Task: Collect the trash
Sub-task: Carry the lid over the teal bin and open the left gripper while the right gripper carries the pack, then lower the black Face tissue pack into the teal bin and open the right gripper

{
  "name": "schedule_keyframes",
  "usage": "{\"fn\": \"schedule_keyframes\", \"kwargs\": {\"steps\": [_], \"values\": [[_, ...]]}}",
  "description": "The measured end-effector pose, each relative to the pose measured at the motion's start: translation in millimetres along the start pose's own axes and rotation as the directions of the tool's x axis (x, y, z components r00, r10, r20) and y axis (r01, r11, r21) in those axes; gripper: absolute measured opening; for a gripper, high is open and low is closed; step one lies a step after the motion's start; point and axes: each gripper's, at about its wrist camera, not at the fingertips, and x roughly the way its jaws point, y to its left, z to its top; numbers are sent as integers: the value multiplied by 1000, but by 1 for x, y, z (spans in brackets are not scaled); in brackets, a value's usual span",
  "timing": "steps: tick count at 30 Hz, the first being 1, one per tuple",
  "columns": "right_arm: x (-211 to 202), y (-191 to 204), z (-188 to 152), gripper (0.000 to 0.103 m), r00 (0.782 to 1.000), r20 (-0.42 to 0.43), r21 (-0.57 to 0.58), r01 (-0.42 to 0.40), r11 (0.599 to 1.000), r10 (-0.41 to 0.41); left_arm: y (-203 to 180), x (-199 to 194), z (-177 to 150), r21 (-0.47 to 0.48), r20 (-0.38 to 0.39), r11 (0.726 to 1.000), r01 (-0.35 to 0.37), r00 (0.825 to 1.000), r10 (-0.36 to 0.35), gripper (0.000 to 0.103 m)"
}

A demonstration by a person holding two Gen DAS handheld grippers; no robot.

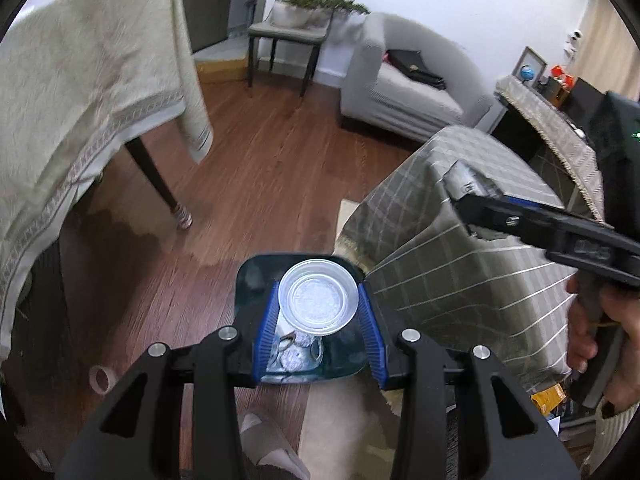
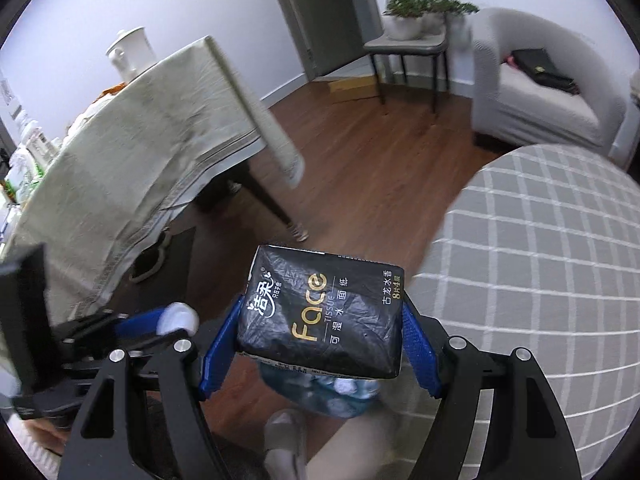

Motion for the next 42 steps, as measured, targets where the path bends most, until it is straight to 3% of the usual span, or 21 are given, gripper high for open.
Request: {"fn": "schedule_keyframes", "kwargs": {"steps": [10,19,22,25,28,32,37,42], "values": [[30,7,-18,74,997,-54,37,-61,997,63,36,77,-35,-77,-184,996,-40,983,26,42],[54,9,-30,75,993,-102,27,-53,998,56,50,152,-58,-85,-347,994,-65,937,32,42],[58,15,-30,74,993,-111,-13,-27,1000,26,55,168,-63,-100,-366,993,-70,930,29,56],[60,19,-29,74,993,-117,-33,-17,999,13,58,172,-65,-112,-374,991,-71,927,24,58],[62,22,-30,74,993,-119,-36,-19,999,14,62,162,-64,-116,-358,991,-69,934,23,58],[64,34,-29,74,992,-121,-50,-30,998,23,69,141,-59,-133,-311,990,-56,950,12,45],[66,47,-31,74,990,-133,-58,-52,997,44,81,103,-51,-145,-225,988,-52,974,19,39],[87,49,-40,74,983,-182,-48,-43,998,34,93,68,-43,-163,-159,985,-54,987,27,29]]}}
